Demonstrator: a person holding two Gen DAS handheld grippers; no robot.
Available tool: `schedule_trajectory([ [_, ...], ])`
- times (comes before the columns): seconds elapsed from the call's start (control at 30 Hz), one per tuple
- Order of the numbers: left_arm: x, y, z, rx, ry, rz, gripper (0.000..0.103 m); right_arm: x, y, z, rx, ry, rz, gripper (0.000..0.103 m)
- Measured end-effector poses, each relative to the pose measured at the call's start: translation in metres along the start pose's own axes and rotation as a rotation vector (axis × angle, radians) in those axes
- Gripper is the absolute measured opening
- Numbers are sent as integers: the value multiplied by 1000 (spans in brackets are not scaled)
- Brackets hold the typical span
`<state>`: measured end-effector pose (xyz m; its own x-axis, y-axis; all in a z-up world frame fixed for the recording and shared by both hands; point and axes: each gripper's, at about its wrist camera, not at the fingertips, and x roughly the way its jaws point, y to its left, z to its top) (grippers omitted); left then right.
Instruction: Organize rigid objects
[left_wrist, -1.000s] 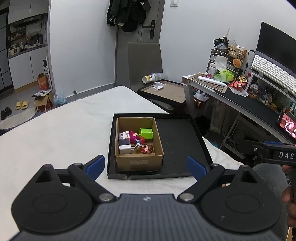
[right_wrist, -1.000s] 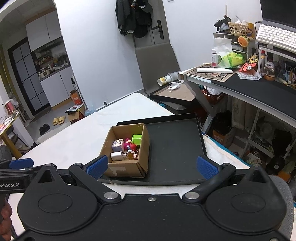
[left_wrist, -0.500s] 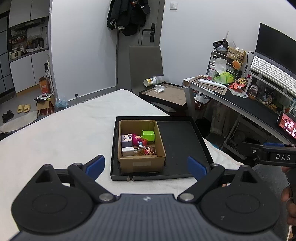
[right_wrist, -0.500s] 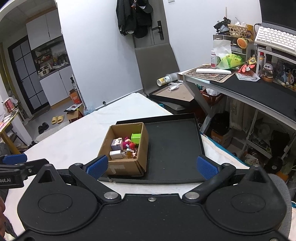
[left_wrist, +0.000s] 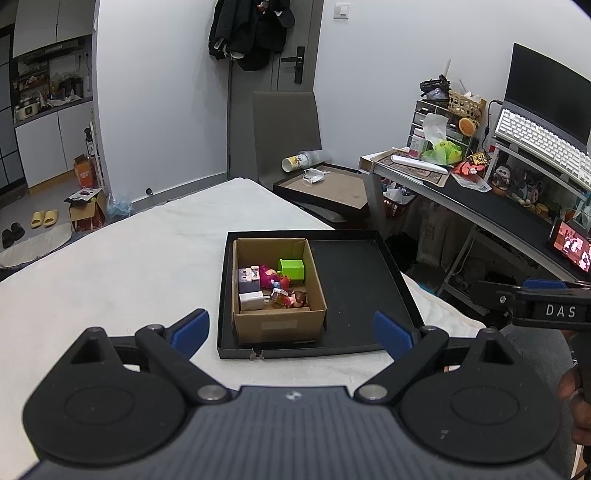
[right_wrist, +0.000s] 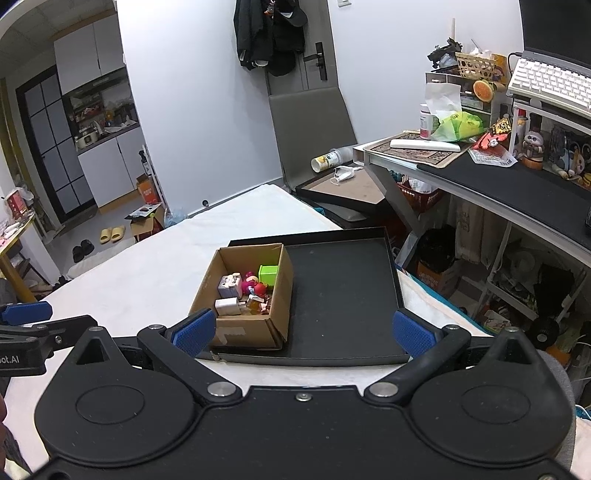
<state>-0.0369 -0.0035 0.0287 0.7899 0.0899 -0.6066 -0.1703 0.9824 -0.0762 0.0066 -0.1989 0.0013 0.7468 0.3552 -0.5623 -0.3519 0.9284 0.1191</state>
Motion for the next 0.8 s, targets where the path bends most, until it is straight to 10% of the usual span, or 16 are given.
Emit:
schedule_trajectory([
  [0.8,0,1,-1,-5,4,-5,95,1,-3,2,2,3,-8,103],
])
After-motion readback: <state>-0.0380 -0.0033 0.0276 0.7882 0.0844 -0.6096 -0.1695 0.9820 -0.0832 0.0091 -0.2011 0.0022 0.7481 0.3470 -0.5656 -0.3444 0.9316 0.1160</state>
